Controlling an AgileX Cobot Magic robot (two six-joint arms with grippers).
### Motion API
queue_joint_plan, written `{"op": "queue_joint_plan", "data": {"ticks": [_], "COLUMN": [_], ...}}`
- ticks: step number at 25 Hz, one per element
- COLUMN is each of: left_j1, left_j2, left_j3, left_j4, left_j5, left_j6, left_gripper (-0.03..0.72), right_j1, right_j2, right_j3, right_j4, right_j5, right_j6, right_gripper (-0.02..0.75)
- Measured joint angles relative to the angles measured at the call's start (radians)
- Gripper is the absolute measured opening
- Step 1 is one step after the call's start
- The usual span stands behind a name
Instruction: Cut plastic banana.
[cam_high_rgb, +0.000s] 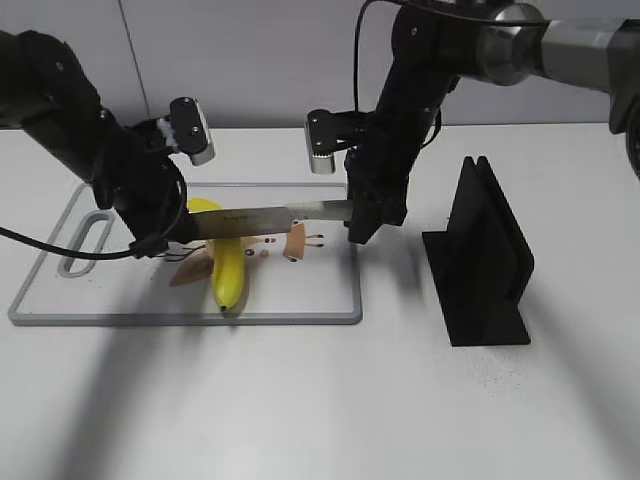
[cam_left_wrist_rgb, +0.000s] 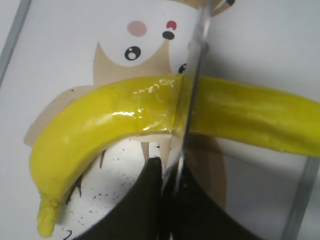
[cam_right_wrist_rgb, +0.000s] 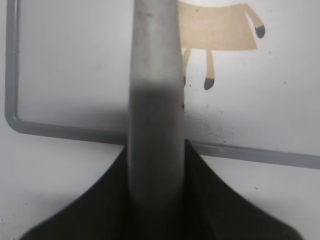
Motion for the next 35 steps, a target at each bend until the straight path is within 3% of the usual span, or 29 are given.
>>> {"op": "queue_joint_plan", "data": {"ticks": [35], "left_j1": [-0.001], "left_j2": [0.008], "left_j3": [0.022], "left_j4": [-0.024], "left_j5": [-0.038], "left_j6": [0.004], "left_gripper": [0.010], "right_j1": [0.015], "right_j2": [0.007], "right_j3": [-0.062], "right_j4": [-0.042], "right_j5": [0.027], "right_j6": [0.033], "right_gripper": [0.181]}}
